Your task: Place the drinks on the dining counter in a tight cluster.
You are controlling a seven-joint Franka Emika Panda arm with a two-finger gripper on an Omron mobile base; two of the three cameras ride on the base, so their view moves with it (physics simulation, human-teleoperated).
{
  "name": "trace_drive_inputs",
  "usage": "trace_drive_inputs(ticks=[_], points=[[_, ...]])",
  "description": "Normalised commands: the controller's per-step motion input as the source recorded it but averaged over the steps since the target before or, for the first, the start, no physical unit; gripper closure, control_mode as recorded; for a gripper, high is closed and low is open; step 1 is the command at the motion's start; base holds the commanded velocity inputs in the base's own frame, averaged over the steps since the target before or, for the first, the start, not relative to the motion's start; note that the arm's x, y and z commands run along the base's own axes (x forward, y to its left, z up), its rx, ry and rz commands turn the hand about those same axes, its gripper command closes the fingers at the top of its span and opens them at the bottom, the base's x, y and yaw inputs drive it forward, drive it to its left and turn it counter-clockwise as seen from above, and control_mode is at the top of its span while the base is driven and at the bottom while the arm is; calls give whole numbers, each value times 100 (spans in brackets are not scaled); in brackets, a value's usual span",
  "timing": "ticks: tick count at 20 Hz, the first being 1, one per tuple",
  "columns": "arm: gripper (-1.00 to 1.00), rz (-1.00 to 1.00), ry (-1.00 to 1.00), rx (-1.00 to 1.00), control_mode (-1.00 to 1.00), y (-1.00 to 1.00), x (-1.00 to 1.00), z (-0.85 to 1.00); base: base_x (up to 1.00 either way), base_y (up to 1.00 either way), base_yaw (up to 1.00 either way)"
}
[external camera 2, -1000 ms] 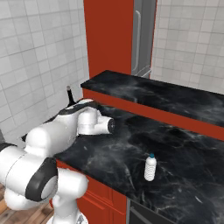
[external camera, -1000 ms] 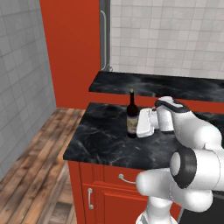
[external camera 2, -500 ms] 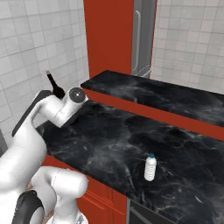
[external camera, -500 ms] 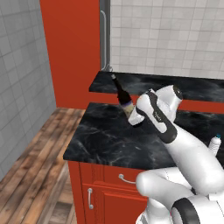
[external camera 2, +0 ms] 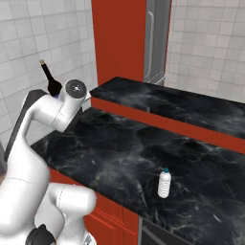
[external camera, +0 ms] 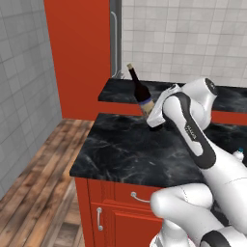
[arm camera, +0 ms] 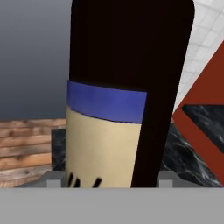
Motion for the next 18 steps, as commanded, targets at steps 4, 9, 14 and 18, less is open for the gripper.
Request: trace_drive_inputs(ticks=[4, 9, 14, 18], points=[[100, 0, -2, 0, -100, 0, -4, 0, 0, 0, 0], [100, 0, 0, 0, -100, 0, -24, 1, 0, 0, 0], [100, 0, 0, 0, 100, 0, -9, 1, -52, 31, -16], [100, 0, 0, 0, 100, 0, 0, 0, -65, 87, -41]])
